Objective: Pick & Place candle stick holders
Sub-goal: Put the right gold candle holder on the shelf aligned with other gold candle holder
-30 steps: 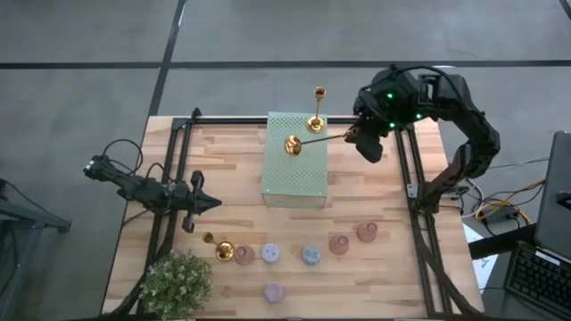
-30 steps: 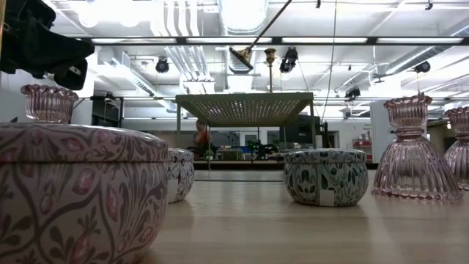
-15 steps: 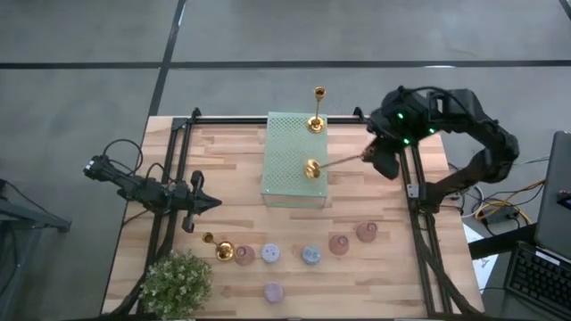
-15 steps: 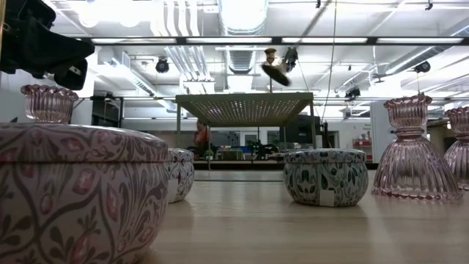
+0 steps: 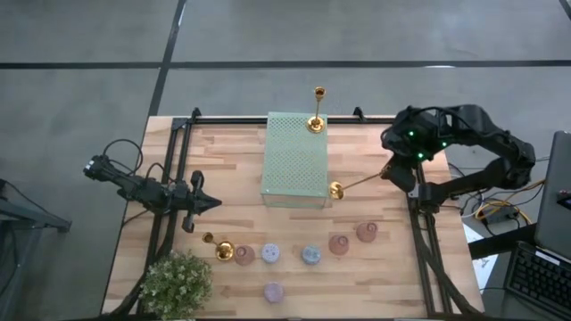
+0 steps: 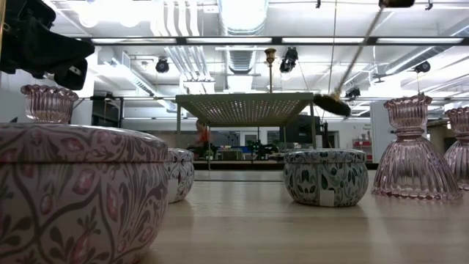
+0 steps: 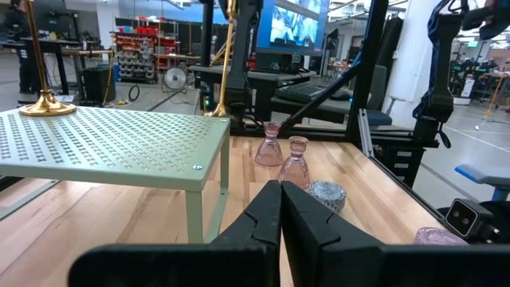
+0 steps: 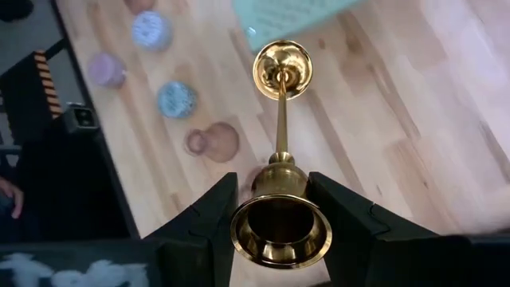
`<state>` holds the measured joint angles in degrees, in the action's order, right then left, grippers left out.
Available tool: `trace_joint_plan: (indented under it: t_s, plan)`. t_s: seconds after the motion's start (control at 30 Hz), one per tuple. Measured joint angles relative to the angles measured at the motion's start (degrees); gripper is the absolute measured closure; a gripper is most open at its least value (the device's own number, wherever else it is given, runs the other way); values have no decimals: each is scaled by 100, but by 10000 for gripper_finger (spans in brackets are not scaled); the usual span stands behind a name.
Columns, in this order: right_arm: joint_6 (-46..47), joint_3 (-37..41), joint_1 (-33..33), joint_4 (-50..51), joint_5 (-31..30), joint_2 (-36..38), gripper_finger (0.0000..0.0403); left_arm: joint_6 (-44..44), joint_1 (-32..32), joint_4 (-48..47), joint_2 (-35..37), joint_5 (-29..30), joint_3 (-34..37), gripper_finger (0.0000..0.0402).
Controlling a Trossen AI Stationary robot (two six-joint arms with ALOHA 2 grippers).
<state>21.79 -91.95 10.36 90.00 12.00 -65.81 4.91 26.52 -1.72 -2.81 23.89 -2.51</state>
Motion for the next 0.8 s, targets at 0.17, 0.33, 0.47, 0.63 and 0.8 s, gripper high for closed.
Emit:
trace_joint_plan:
  t_s: [0.17, 0.33, 0.47, 0.63, 0.8]
  plan:
    - [64, 544, -1, 1, -253, 81, 268, 2, -1, 0, 0, -1, 1, 390]
    - [76, 882, 4, 0, -616, -97, 268, 2, 1, -2, 0, 0, -1, 390]
    - [34, 925, 1, -11, -613, -391, 268, 2, 0, -1, 0, -1, -1, 390]
    - [-146, 897, 2, -11, -619, -786, 268, 0, 0, 0, 0, 0, -1, 390]
    - [-324, 895, 4, -5, -614, -1156, 261, 1, 0, -1, 0, -1, 0, 390]
